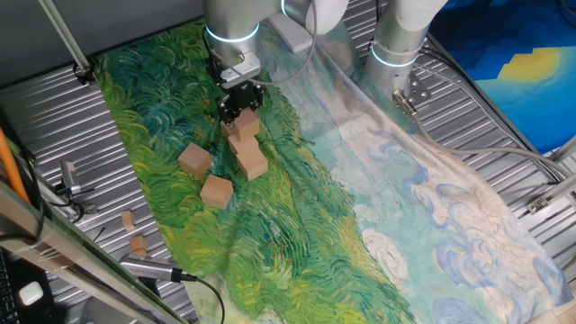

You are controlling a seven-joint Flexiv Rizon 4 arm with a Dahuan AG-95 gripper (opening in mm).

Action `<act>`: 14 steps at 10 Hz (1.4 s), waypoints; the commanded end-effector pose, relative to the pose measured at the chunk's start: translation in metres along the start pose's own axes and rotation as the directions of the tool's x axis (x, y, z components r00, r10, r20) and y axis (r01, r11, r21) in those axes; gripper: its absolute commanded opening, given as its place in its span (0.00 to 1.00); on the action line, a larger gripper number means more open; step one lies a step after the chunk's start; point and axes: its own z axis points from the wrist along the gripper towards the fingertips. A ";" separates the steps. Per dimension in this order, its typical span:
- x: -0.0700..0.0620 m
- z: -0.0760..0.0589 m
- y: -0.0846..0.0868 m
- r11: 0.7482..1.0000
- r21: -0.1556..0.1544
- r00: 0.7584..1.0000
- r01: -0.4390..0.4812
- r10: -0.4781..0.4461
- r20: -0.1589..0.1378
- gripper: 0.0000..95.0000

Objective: Stack the blocks into a pyramid shape

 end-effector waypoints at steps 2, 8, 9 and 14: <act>0.000 0.002 0.000 1.000 0.003 1.000 -0.001 0.001 0.000 0.00; -0.001 0.004 -0.003 1.000 0.012 1.000 -0.004 0.004 0.000 0.00; -0.001 0.004 -0.003 1.000 0.010 1.000 -0.006 0.006 0.000 0.00; -0.001 0.004 -0.003 1.000 0.012 1.000 -0.013 0.013 -0.002 0.40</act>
